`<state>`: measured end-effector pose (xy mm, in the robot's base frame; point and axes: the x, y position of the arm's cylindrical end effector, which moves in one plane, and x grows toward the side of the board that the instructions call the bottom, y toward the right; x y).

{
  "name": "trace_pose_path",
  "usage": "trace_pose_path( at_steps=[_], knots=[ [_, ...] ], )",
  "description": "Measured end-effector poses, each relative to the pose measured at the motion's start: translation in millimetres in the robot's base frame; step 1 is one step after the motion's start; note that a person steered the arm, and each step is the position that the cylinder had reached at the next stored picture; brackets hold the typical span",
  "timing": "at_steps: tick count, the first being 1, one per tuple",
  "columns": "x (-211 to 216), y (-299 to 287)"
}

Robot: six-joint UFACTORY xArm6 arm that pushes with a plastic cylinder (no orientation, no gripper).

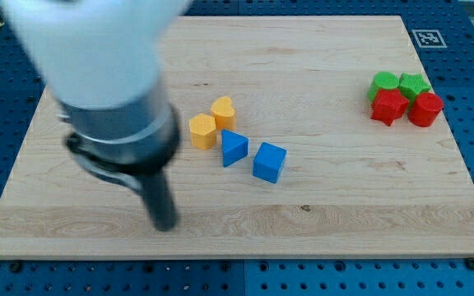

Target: Move the blue cube a bit left

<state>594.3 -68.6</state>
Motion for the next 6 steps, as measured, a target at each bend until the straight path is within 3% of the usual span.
trace_pose_path(
  at_steps=[2, 4, 6],
  knots=[
    [-25.0, 112.6],
    [-32.2, 184.4],
    [-73.3, 163.7]
  ],
)
